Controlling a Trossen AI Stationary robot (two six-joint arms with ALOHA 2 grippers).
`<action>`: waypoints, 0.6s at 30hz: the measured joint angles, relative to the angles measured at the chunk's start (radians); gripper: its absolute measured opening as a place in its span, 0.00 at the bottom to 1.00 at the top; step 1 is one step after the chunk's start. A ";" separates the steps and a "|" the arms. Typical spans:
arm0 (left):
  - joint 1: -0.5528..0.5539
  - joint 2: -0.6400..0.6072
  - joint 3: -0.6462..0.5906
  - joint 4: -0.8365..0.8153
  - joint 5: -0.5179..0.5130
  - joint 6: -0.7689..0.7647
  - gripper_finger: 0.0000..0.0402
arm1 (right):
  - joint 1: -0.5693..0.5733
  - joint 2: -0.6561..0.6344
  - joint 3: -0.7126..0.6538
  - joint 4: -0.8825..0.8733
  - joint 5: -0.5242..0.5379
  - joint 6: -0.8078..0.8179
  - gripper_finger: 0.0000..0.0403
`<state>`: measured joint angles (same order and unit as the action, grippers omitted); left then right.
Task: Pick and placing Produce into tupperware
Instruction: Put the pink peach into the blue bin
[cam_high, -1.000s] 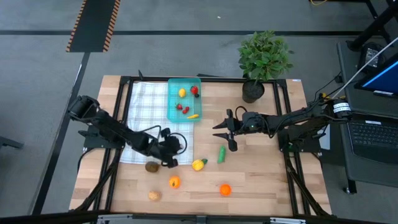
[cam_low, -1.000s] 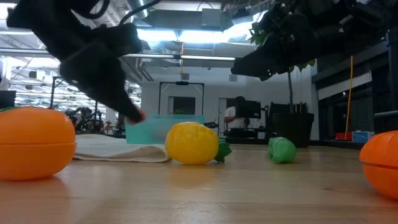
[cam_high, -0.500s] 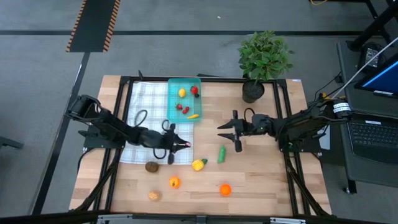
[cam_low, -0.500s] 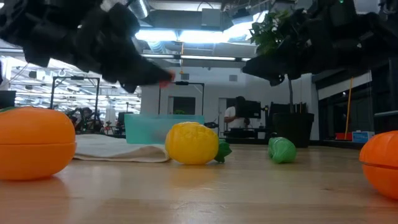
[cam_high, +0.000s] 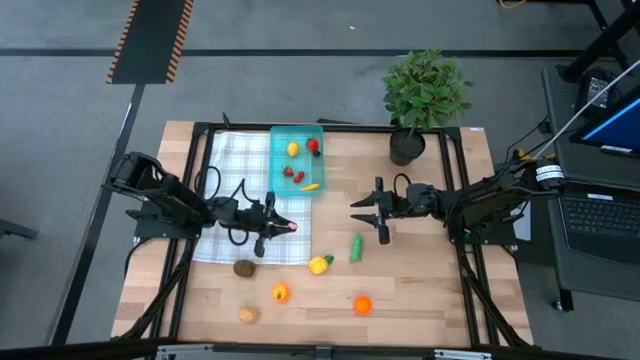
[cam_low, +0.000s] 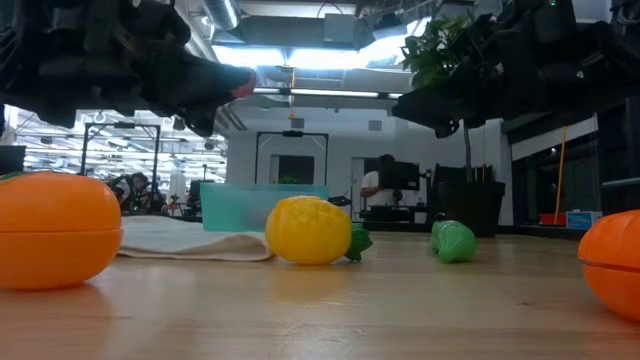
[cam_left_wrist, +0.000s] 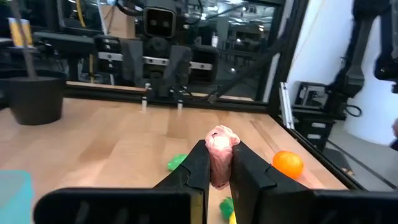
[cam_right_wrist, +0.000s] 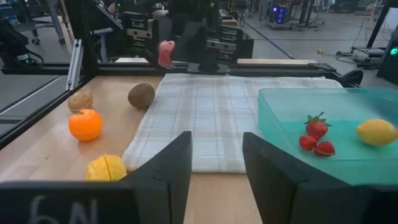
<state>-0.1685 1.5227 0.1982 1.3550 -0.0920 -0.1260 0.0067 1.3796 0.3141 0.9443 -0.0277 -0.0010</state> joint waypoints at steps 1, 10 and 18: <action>0.006 0.000 0.000 0.003 -0.009 -0.002 0.08 | 0.000 0.000 0.000 0.000 0.000 -0.001 0.36; 0.038 0.000 0.001 0.002 -0.277 -0.028 0.08 | 0.000 0.000 0.000 0.002 0.154 0.000 0.36; 0.053 0.000 0.012 -0.027 -0.495 0.028 0.07 | 0.000 0.000 0.000 0.002 0.229 -0.004 0.36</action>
<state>-0.1157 1.5230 0.2102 1.3276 -0.5866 -0.0982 0.0067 1.3792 0.3141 0.9463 0.2012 -0.0051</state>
